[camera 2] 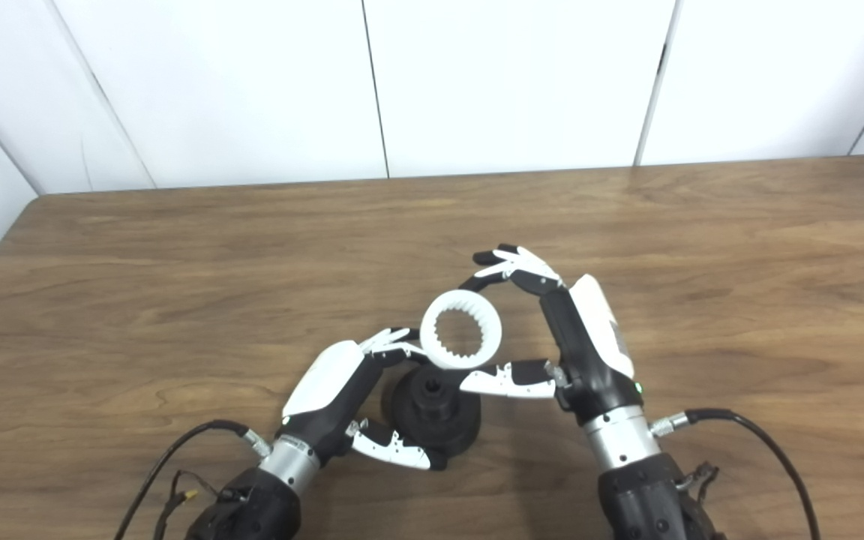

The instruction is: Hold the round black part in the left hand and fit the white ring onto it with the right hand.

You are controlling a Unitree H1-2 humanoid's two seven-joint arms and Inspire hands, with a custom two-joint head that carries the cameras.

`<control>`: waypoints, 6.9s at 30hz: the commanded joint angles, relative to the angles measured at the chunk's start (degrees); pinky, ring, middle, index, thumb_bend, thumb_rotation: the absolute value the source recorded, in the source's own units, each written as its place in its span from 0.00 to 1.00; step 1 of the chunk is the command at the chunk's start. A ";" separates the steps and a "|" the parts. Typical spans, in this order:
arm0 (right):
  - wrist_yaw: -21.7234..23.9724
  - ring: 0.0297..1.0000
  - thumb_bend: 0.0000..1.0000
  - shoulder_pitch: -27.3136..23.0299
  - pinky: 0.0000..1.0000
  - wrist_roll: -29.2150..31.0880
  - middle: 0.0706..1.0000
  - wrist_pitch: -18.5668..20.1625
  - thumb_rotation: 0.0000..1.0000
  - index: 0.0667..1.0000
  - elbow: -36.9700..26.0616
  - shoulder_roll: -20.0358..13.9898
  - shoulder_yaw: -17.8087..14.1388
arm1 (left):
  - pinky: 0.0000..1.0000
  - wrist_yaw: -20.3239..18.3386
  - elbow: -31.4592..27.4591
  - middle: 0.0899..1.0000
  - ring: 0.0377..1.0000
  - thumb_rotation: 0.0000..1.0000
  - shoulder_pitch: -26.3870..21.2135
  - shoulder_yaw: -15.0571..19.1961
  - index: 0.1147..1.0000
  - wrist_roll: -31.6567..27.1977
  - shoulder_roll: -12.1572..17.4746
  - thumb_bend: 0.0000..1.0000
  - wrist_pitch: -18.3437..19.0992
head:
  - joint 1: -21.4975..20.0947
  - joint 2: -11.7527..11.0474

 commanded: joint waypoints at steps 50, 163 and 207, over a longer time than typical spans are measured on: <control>2.21 0.90 0.52 -1.20 1.00 -6.79 0.80 -1.30 0.15 0.44 8.70 -2.46 3.67 | 0.93 -1.60 -1.69 0.91 0.95 0.28 -1.44 0.12 0.59 1.00 0.37 0.88 1.48 | 0.47 2.08; 17.30 0.89 0.52 -6.45 0.97 -23.11 0.76 -5.66 0.16 0.44 1.65 -2.38 2.36 | 0.93 -2.69 -3.10 0.92 0.95 0.30 -1.94 -0.09 0.59 0.52 0.64 0.88 3.29 | 1.69 4.40; 32.68 1.00 1.00 -9.23 0.96 -22.93 1.00 2.45 0.58 1.00 -0.61 -8.03 3.41 | 0.92 -3.28 -2.94 0.91 0.95 0.29 -2.10 0.60 0.59 1.13 0.43 0.89 3.79 | 0.61 4.05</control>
